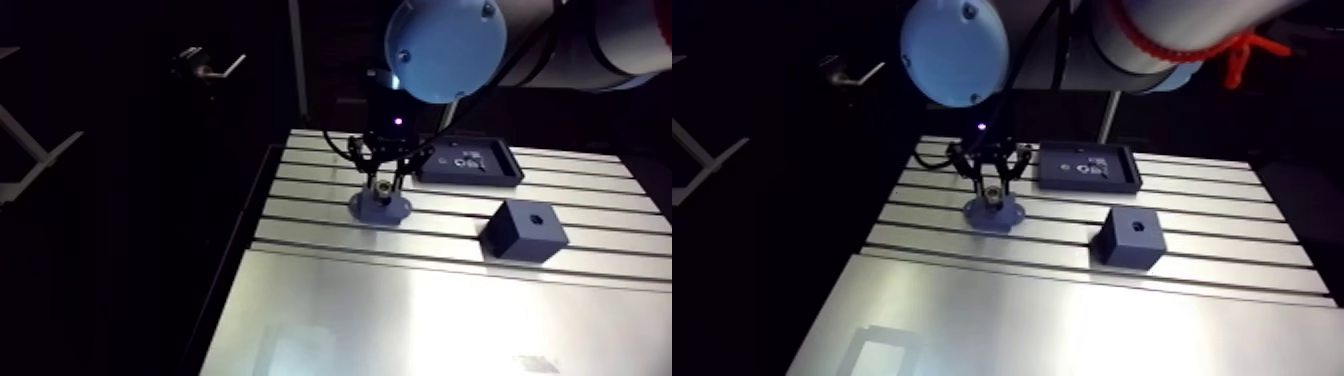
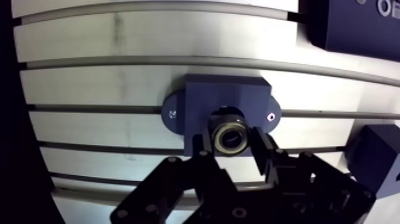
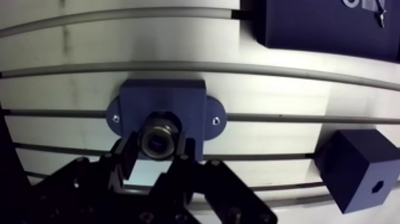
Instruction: Pick up the bearing and press it into the housing until flush.
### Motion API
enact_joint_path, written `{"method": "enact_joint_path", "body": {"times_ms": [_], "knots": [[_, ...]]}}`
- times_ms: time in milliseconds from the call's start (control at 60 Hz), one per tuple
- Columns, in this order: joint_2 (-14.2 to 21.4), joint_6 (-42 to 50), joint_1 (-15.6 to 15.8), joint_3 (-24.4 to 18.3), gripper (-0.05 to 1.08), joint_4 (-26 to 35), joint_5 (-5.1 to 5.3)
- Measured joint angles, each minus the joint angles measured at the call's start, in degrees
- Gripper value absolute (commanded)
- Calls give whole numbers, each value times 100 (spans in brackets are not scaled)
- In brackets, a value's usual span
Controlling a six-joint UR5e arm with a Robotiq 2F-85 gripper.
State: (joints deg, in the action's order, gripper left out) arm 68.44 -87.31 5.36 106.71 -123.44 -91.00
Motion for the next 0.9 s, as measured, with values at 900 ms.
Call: {"method": "enact_joint_path", "body": {"times_ms": [900], "knots": [[-125, -19, -3, 32, 60, -62, -1]]}}
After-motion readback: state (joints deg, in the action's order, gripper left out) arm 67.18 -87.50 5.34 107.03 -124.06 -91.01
